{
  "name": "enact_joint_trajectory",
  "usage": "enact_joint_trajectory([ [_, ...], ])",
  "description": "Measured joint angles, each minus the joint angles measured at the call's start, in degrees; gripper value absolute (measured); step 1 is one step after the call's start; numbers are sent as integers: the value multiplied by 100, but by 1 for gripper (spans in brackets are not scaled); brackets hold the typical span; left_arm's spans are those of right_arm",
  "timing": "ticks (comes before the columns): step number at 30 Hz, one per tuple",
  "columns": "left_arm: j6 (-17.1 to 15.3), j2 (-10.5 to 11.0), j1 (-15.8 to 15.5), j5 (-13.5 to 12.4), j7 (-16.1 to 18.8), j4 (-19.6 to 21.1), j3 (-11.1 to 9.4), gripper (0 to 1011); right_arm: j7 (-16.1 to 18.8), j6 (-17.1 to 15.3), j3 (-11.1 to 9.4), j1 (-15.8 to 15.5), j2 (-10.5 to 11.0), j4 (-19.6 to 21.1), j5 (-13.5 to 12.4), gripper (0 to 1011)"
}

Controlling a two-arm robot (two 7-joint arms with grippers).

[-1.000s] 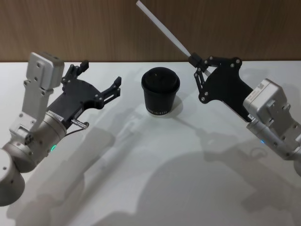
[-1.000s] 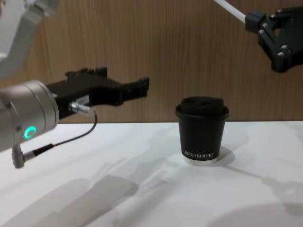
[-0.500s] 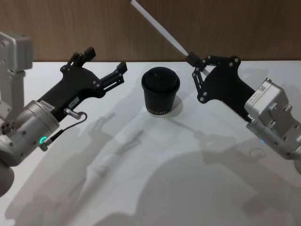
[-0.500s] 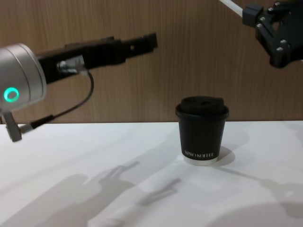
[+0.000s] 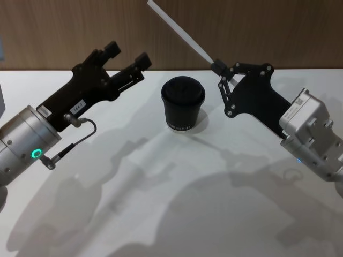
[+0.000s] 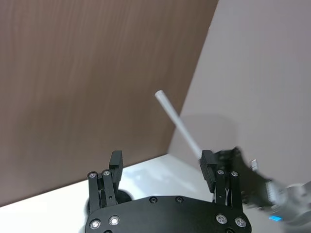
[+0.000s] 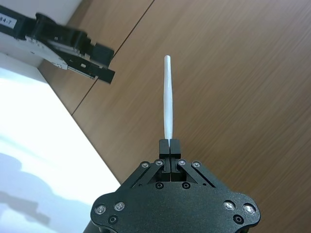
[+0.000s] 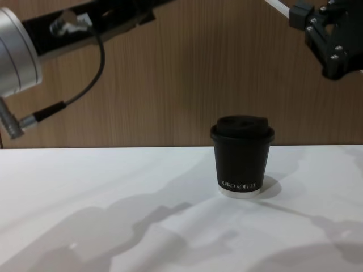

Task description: Pick up the straw with one hand, pass it to the other hand, and insert it into the cup.

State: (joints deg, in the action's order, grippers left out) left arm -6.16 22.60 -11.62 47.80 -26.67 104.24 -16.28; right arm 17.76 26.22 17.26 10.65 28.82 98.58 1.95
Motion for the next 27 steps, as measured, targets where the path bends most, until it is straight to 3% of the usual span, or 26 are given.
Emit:
enact_joint_trajectory([
  [5,-137,-109,-42,409,-158,10,9,1003,2,7,0,2,2,2,0,9],
  [11,-326,-383,-226,864,-223,-140,-119,1003,5,11,1,4,3,3,0,9],
  [27,-533,-889,-658,1275,-41,-627,-476,1003,11,16,0,5,3,2,0,9],
])
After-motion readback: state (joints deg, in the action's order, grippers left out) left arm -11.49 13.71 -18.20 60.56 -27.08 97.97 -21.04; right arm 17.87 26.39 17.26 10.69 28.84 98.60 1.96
